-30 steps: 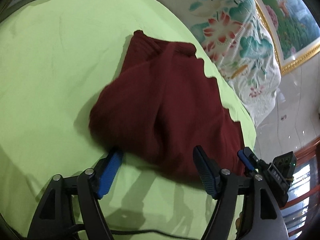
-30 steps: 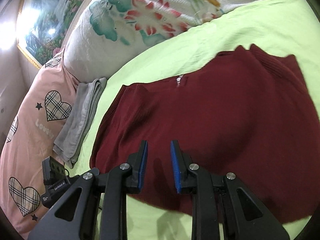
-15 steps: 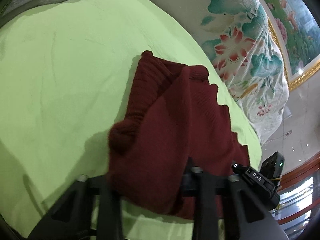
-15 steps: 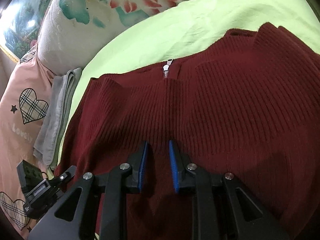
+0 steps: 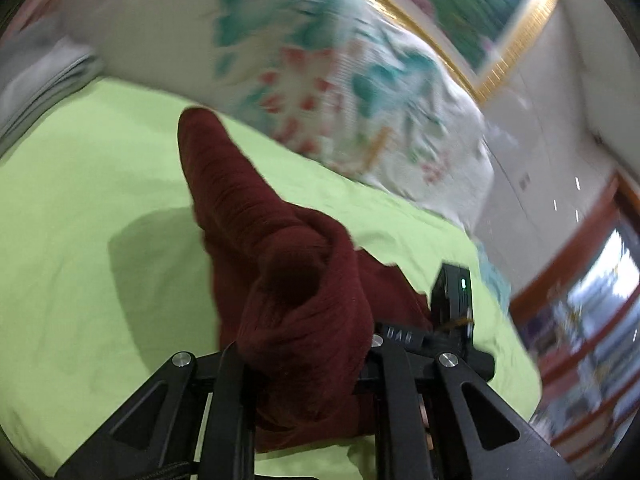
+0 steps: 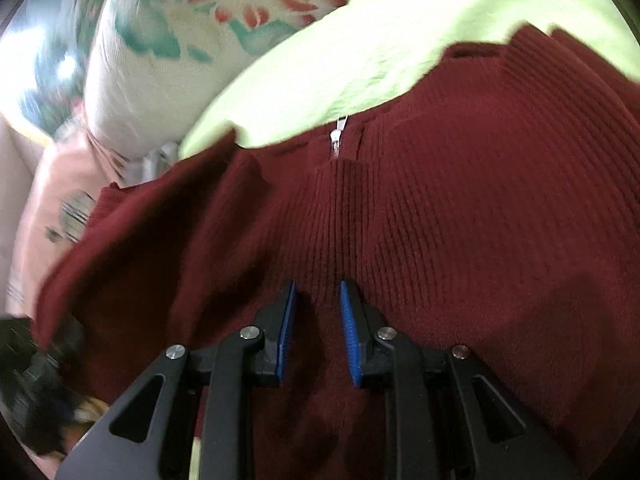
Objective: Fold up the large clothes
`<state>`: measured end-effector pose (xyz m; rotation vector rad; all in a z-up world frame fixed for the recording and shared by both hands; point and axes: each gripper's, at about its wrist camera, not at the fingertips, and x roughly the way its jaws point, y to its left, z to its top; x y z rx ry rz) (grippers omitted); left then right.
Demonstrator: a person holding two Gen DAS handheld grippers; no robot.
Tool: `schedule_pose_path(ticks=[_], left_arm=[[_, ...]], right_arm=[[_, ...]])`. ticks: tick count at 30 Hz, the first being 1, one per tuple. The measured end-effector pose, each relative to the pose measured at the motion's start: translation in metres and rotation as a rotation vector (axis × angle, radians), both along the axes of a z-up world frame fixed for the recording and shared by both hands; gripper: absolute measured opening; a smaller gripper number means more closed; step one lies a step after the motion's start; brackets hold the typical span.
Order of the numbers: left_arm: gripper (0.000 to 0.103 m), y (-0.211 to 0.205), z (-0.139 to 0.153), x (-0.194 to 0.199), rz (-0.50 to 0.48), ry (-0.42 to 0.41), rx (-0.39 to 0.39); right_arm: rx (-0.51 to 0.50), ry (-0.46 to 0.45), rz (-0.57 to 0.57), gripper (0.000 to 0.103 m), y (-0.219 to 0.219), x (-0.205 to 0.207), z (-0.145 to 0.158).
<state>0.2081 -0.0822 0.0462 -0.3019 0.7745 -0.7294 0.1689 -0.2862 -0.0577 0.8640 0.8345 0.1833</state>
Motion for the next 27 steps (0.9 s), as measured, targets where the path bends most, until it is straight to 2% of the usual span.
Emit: schedule_pose_path(ticks=[3,4,5,6,7,9,11,14,20,23,25,26,27], left_arm=[[0.014,-0.04,0.0,-0.013,-0.082,-0.028,0.028],[0.014,-0.061,-0.005,-0.019,-0.132,-0.03,0.04],[0.014,-0.071,-0.009,-0.023,-0.156,-0.032,0.052],[0.014,-0.091,-0.019,-0.03,-0.192,-0.033,0.086],[0.014,-0.104,-0.027,-0.035,-0.215,-0.028,0.112],[0.013,-0.122,-0.045,-0.04,-0.241,-0.008,0.151],[0.013,-0.13,-0.057,-0.043,-0.246,0.013,0.171],[0.013,-0.128,-0.058,-0.042,-0.236,0.018,0.165],[0.013,-0.097,-0.045,-0.035,-0.201,0.037,0.074],[0.013,-0.087,-0.039,-0.031,-0.191,0.038,0.029],[0.013,-0.092,-0.039,-0.033,-0.2,0.03,0.047],[0.013,-0.096,-0.04,-0.036,-0.206,0.025,0.063],[0.013,-0.101,-0.04,-0.039,-0.212,0.017,0.077]], right_arm=[[0.218,-0.068,-0.071,0.025,-0.041,-0.028,0.0],[0.284,-0.097,-0.094,0.029,-0.054,-0.037,-0.001],[0.354,-0.124,-0.115,0.046,-0.066,-0.046,-0.003],[0.41,-0.146,-0.137,0.068,-0.077,-0.053,-0.005],[0.466,-0.178,-0.148,0.072,-0.084,-0.059,-0.008],[0.518,-0.189,-0.131,0.073,-0.091,-0.062,-0.01],[0.481,-0.155,-0.103,0.073,-0.085,-0.058,-0.008],[0.403,-0.125,-0.078,0.073,-0.075,-0.052,-0.002],[0.24,-0.047,-0.063,0.073,-0.059,-0.042,0.012],[0.211,-0.029,-0.056,0.073,-0.055,-0.037,0.015],[0.222,-0.028,-0.035,0.073,-0.053,-0.024,0.015],[0.217,-0.032,-0.03,0.071,-0.054,-0.017,0.016],[0.21,-0.034,-0.026,0.049,-0.054,-0.013,0.016]])
